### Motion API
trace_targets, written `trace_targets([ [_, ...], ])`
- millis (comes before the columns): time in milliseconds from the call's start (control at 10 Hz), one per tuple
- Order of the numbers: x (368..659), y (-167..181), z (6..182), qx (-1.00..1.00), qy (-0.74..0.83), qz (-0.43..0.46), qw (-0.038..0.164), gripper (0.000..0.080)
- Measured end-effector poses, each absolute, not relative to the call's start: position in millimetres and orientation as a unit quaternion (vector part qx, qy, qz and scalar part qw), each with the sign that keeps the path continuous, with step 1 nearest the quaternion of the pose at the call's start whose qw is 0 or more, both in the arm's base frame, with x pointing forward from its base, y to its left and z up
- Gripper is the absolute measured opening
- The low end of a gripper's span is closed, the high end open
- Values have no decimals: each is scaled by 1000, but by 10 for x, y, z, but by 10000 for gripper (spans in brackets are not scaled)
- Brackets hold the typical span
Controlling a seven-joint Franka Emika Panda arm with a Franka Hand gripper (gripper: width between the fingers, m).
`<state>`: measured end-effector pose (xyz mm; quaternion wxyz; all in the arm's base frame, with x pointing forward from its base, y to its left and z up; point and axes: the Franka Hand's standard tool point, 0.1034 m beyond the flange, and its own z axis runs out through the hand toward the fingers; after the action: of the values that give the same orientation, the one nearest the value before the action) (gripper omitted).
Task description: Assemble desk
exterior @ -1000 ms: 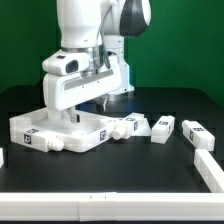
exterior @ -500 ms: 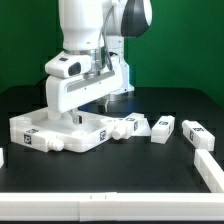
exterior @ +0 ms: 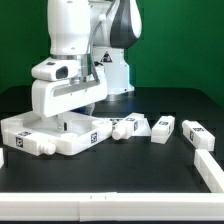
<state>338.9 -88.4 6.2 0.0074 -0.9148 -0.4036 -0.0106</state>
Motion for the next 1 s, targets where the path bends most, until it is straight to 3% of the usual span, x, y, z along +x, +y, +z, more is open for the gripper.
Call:
trace_targets([
  [200, 3420, -893, 59, -915, -404, -12, 6, 627],
  [300, 3426, -894, 58, -915, -404, -12, 6, 433],
  [400, 3432, -896, 57, -915, -404, -13, 6, 297],
  [500, 3438, -897, 57, -915, -404, -13, 6, 297],
  [600, 3443, -898, 57, -915, -403, -13, 6, 115],
  [700, 3447, -900, 54, -915, -403, -13, 6, 52],
  [1000, 3473, -731, 131, -912, -410, -18, 1, 52],
])
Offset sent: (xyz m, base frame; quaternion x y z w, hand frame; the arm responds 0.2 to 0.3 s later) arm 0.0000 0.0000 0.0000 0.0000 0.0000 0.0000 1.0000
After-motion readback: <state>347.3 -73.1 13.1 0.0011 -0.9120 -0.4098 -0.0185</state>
